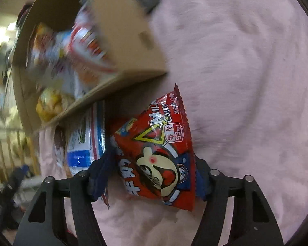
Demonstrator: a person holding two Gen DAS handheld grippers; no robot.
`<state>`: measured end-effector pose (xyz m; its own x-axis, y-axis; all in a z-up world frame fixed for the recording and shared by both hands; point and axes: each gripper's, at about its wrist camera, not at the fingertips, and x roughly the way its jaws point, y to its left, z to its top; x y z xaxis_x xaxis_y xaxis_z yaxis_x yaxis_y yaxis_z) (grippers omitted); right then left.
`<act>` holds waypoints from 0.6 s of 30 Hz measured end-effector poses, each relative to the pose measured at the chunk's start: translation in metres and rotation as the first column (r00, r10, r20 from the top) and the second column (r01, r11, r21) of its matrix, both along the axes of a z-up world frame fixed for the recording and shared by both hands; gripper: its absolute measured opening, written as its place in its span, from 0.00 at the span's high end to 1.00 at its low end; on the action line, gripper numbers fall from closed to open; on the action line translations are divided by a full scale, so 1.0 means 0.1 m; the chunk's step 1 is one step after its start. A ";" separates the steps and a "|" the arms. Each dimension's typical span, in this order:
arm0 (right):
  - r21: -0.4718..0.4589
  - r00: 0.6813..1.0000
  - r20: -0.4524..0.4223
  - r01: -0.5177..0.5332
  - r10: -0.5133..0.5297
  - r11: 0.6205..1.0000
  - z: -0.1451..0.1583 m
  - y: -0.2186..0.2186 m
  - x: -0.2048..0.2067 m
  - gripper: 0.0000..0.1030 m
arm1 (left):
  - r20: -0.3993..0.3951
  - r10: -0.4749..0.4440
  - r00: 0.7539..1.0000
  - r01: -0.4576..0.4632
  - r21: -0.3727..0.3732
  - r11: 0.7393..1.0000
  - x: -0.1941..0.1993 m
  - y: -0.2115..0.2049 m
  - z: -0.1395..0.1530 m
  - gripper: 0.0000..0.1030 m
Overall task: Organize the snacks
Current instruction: 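Grasp the red Milk Candy bag with the right tool while the left grasps the white-blue bag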
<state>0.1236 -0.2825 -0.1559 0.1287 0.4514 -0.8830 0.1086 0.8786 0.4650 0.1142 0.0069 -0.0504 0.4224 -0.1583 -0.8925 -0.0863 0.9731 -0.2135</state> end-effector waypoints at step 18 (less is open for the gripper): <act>-0.069 0.968 0.202 0.166 -0.149 0.984 0.66 -0.73 -0.48 0.72 | -0.097 -0.076 0.992 0.072 -0.045 0.996 0.05 -0.36 -0.17 0.05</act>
<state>0.0755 -0.3550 -0.0897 0.3659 0.3360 -0.8679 0.1633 0.8949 0.4153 0.1189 -0.0293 -0.0678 0.3183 -0.2239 -0.9212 -0.0369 0.9680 -0.2481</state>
